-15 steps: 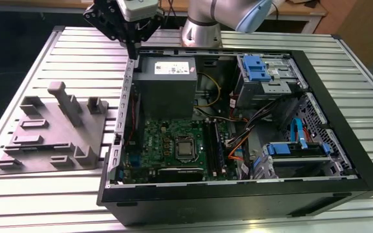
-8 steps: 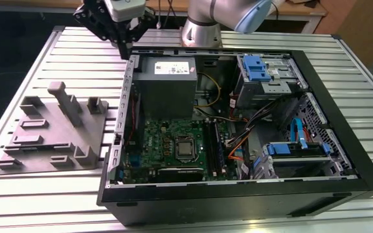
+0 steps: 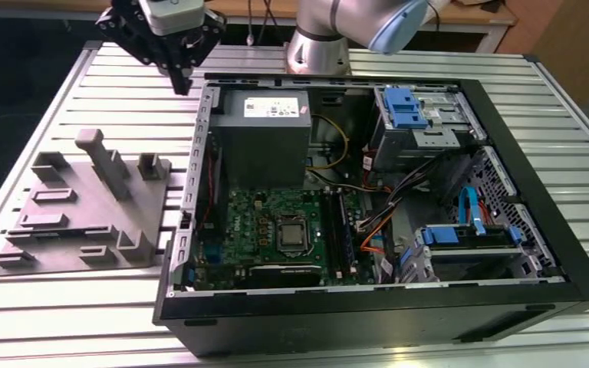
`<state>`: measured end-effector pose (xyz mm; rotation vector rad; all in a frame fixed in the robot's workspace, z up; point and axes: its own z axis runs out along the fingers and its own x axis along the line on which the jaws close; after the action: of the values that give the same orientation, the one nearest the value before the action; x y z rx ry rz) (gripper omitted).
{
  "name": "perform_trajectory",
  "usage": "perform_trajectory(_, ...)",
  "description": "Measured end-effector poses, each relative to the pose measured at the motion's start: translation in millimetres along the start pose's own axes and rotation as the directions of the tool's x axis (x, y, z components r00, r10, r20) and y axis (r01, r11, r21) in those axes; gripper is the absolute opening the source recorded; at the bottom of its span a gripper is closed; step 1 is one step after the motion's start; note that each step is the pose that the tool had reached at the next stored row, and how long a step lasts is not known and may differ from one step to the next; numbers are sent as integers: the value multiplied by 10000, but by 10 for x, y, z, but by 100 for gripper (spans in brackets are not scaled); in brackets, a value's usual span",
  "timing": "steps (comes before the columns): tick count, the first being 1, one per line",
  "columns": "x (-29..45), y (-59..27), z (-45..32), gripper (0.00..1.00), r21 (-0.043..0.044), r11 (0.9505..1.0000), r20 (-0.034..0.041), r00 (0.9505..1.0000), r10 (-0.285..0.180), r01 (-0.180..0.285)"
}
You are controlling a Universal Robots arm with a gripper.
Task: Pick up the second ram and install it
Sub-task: 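Reach for the second ram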
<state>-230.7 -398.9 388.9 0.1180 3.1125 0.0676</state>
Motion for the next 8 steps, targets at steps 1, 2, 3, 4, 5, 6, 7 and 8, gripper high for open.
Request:
perform_trajectory(1, 25, -2, 0, 10, 0, 10000, 0, 10000, 0, 0)
perform_trajectory(2, 50, -4, 1, 10, 0, 10000, 0, 10000, 0, 0)
perform_trajectory(3, 75, -6, 1, 10, 0, 10000, 0, 10000, -1, 1)
perform_trajectory(4, 101, -8, 2, 10, -1, 10000, 1, 10000, 0, 0)
perform_trajectory(5, 126, -10, 2, 10, 0, 10000, 0, 10000, 1, -1)
perform_trajectory(6, 151, -12, 2, 10, 0, 10000, 0, 10000, 1, -1)
perform_trajectory(7, 176, -14, 3, 10, 0, 10000, 1, 10000, 1, -1)
perform_trajectory(8, 201, -16, 3, 10, 0, 10000, 1, 10000, 0, 0)
